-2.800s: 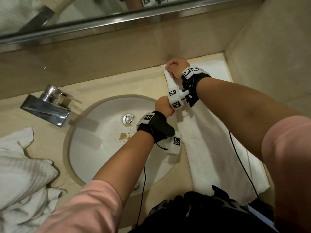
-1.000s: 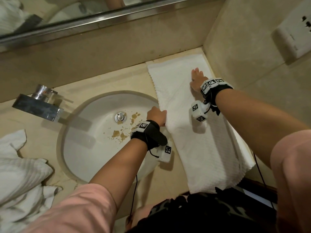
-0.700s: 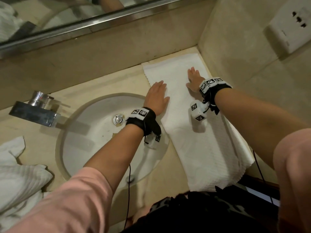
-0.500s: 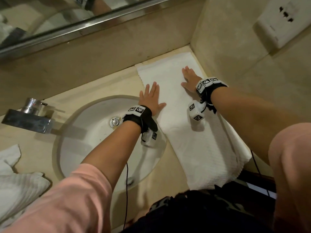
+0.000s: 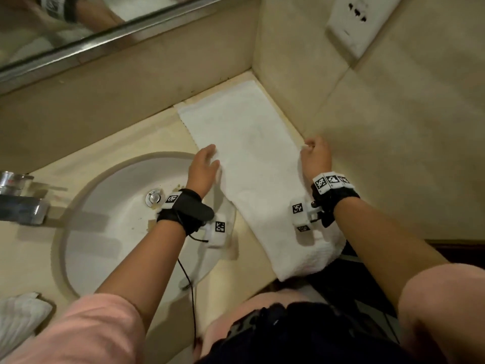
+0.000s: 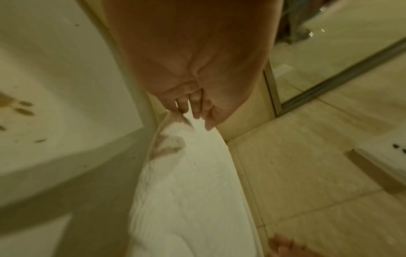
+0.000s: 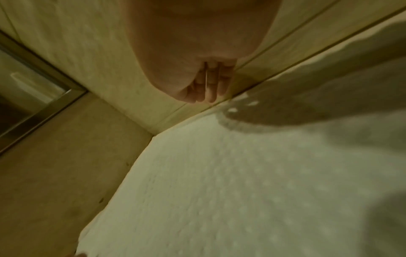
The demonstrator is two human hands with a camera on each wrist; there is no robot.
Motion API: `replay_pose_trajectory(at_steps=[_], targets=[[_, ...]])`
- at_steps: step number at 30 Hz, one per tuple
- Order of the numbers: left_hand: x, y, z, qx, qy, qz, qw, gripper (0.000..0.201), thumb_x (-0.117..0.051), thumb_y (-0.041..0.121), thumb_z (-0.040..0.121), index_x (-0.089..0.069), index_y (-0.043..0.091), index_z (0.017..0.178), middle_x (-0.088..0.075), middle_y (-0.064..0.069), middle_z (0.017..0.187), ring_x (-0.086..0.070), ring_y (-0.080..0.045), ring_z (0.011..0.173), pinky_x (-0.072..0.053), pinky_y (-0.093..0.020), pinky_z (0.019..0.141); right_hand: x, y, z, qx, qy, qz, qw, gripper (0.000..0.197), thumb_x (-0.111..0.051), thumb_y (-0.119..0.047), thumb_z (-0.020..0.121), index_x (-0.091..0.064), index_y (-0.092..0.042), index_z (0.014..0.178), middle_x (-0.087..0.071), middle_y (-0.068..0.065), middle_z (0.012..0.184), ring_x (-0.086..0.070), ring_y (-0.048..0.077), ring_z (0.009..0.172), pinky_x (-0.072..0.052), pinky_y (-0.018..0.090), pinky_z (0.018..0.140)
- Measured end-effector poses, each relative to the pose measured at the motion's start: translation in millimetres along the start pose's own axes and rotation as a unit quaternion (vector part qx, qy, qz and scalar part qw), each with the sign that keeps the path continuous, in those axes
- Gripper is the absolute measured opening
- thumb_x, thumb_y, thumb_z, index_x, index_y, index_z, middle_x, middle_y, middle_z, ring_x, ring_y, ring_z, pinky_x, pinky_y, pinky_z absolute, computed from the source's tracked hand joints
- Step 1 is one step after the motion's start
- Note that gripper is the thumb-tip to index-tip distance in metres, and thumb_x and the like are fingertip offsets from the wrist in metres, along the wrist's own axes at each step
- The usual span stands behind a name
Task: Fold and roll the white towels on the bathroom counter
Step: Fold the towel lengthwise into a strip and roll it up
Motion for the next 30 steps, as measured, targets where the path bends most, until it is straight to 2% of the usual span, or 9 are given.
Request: replay_pose_trajectory(at_steps=[5, 10, 13, 15, 18, 20, 23, 26, 30], targets=[[-11.0, -10.4, -29.9, 0.054, 0.066, -0.007, 0.996, 0.03, -0.049, 0.004, 0.09, -0.055, 0.007, 0.12, -0.052, -0.013, 0.126, -0.053, -0.019, 0.108, -0.043, -0.03, 0.099, 13.8, 29.7, -24.8, -0.023, -0.042, -0.074, 0.996, 0.026, -0.063, -0.022, 0.085, -0.057, -0.01, 0.107, -0.061, 0.009, 0.112, -0.059, 0.028, 0.1, -0.045, 0.031, 0.082], [-30.0, -29.1, -55.1, 0.176, 0.078, -0.019, 0.981, 0.025, -0.055, 0.009, 0.086, -0.056, 0.007, 0.111, -0.059, -0.012, 0.115, -0.057, -0.029, 0.107, -0.047, -0.043, 0.098, 23.5, 40.5, -47.7, -0.017, -0.05, -0.175, 0.983, 0.031, -0.057, -0.013, 0.087, -0.052, -0.004, 0.115, -0.054, 0.016, 0.121, -0.052, 0.034, 0.111, -0.044, 0.037, 0.09], [-41.6, -36.4, -69.9, 0.217, 0.072, -0.018, 0.973, 0.009, -0.059, 0.013, 0.08, -0.057, 0.008, 0.087, -0.06, -0.008, 0.086, -0.06, -0.028, 0.086, -0.051, -0.047, 0.093, 29.4, 47.6, -58.9, -0.013, -0.059, -0.218, 0.974, 0.031, -0.05, -0.006, 0.087, -0.051, -0.001, 0.118, -0.053, 0.019, 0.122, -0.051, 0.037, 0.112, -0.045, 0.04, 0.091], [-49.7, -36.9, -79.3, 0.241, 0.059, -0.004, 0.969, 0.023, -0.063, 0.021, 0.073, -0.057, 0.0, 0.08, -0.053, -0.005, 0.066, -0.063, -0.032, 0.079, -0.053, -0.047, 0.089, 31.8, 52.8, -63.6, -0.008, -0.054, -0.225, 0.973, 0.03, -0.047, -0.003, 0.088, -0.051, -0.001, 0.117, -0.053, 0.02, 0.122, -0.052, 0.038, 0.111, -0.047, 0.042, 0.09], [-65.2, -31.7, -97.6, 0.277, 0.041, 0.04, 0.959, 0.065, -0.06, 0.038, 0.064, -0.059, -0.01, 0.107, -0.067, -0.013, 0.083, -0.067, -0.037, 0.092, -0.053, -0.038, 0.081, 37.9, 61.5, -70.9, 0.004, -0.047, -0.218, 0.975, 0.03, -0.043, -0.001, 0.089, -0.052, 0.001, 0.117, -0.053, 0.021, 0.122, -0.051, 0.038, 0.112, -0.045, 0.042, 0.09], [-74.6, -24.5, -107.5, 0.278, 0.015, 0.079, 0.957, 0.07, -0.057, 0.047, 0.066, -0.06, -0.007, 0.111, -0.069, -0.018, 0.101, -0.065, -0.035, 0.095, -0.051, -0.032, 0.076, 40.0, 65.3, -72.8, 0.0, -0.05, -0.192, 0.98, 0.033, -0.039, -0.001, 0.092, -0.053, 0.001, 0.121, -0.054, 0.022, 0.124, -0.051, 0.037, 0.115, -0.044, 0.04, 0.091], [-84.1, -13.3, -121.3, 0.269, -0.015, 0.139, 0.953, 0.056, -0.055, 0.049, 0.084, -0.067, -0.002, 0.105, -0.069, -0.014, 0.102, -0.064, -0.032, 0.095, -0.046, -0.028, 0.074, 40.3, 64.6, -76.4, -0.041, -0.066, -0.128, 0.989, 0.038, -0.032, -0.001, 0.097, -0.052, -0.002, 0.129, -0.056, 0.021, 0.129, -0.052, 0.035, 0.119, -0.043, 0.036, 0.094], [-87.3, -9.5, -126.5, 0.275, -0.01, 0.161, 0.948, 0.051, -0.057, 0.047, 0.084, -0.068, 0.001, 0.103, -0.069, -0.014, 0.103, -0.064, -0.031, 0.094, -0.047, -0.029, 0.072, 39.6, 65.2, -78.7, -0.079, -0.084, -0.074, 0.991, 0.039, -0.029, -0.007, 0.1, -0.051, -0.007, 0.133, -0.054, 0.016, 0.134, -0.051, 0.033, 0.122, -0.042, 0.032, 0.095], [-84.7, 2.3, -131.3, 0.279, 0.005, 0.167, 0.946, 0.018, -0.058, 0.018, 0.084, -0.064, 0.002, 0.087, -0.069, -0.016, 0.101, -0.063, -0.032, 0.088, -0.046, -0.028, 0.068, 47.5, 57.3, -79.1, -0.155, -0.114, -0.003, 0.981, 0.035, -0.033, -0.012, 0.102, -0.053, -0.001, 0.128, -0.057, 0.018, 0.129, -0.054, 0.033, 0.118, -0.044, 0.033, 0.093]])
Point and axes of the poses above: each hand's wrist, its own z-axis towards the middle knuckle, its own x-axis out of the back of the hand, y = z × x, the point moved 3 cm from there along z, towards the middle knuckle
